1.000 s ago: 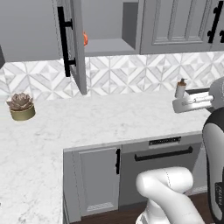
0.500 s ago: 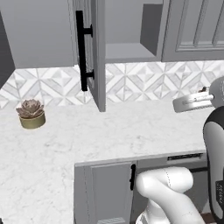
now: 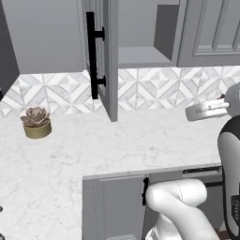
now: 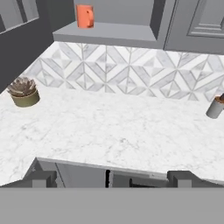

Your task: Gather all objects into one cabinet and sort the glasses and bowls to opposite sides.

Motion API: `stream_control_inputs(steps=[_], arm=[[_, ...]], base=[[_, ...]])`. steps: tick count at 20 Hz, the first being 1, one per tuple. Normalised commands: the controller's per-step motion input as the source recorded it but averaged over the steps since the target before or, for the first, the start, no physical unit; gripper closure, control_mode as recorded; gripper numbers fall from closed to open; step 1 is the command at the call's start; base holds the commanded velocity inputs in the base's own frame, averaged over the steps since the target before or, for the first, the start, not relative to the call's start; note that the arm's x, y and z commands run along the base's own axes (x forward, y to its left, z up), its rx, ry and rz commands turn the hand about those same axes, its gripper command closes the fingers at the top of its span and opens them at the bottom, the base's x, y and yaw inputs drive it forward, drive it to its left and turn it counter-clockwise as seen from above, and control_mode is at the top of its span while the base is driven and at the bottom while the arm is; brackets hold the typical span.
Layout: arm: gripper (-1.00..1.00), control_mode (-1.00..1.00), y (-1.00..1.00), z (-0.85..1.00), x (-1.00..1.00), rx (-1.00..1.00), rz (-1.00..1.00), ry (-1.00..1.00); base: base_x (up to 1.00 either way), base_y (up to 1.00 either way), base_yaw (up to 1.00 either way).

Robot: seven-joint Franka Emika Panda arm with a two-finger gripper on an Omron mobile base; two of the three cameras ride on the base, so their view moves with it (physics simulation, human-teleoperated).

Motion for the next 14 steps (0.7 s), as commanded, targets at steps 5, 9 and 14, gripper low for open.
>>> stream_control_inputs(steps=[5, 9, 14], arm=[[-1.00, 1.00, 0.00, 0.00, 0.00, 0.00, 0.00, 0.00], [-1.00, 1.00, 0.00, 0.00, 0.00, 0.00, 0.00, 0.00], [-1.00, 1.00, 0.00, 0.00, 0.00, 0.00, 0.00, 0.00]], base=[[0.39, 0.18, 0.00], [0.24, 0.06, 0.00], [0.38, 0.21, 0.00]])
